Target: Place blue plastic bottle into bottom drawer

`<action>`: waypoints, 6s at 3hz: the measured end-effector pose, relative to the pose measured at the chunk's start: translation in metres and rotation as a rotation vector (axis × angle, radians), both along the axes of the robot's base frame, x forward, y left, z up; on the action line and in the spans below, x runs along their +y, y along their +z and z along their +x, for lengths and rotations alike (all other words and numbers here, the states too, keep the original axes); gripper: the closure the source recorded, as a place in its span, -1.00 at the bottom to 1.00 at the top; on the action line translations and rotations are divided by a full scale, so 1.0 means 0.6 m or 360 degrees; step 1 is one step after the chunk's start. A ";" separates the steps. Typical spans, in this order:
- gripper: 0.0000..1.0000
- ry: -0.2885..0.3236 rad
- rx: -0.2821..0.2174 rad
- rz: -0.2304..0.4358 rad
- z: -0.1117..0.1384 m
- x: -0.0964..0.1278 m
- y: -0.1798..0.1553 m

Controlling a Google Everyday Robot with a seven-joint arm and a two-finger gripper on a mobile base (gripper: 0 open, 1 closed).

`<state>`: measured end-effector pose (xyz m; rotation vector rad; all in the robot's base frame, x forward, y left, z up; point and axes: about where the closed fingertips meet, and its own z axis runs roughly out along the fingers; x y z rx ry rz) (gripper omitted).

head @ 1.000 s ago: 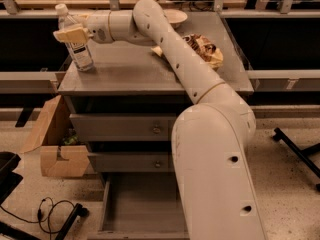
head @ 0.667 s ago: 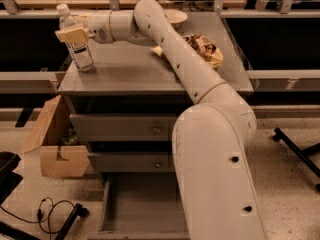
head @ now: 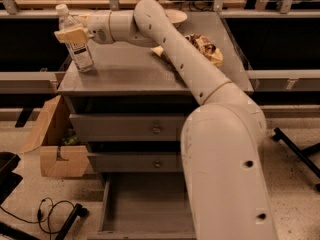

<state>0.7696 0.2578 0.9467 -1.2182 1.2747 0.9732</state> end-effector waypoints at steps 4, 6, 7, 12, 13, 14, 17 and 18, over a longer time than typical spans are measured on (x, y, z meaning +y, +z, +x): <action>1.00 -0.0643 -0.0236 0.0354 -0.210 -0.192 0.157; 1.00 -0.0839 0.0238 0.0216 -0.316 -0.132 -0.102; 1.00 -0.0768 0.0301 0.0028 -0.392 -0.047 -0.281; 1.00 -0.0385 0.0438 -0.0193 -0.278 -0.311 -0.634; 1.00 -0.0148 0.0486 -0.0056 -0.321 -0.293 -0.663; 1.00 -0.0014 0.0506 -0.0020 -0.356 -0.282 -0.653; 1.00 -0.0155 0.0403 -0.0245 -0.343 -0.286 -0.850; 1.00 -0.0191 0.0323 -0.0230 -0.332 -0.303 -0.912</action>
Offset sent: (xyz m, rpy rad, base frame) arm -0.2083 -0.0025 -0.0440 0.0559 0.0134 -0.2214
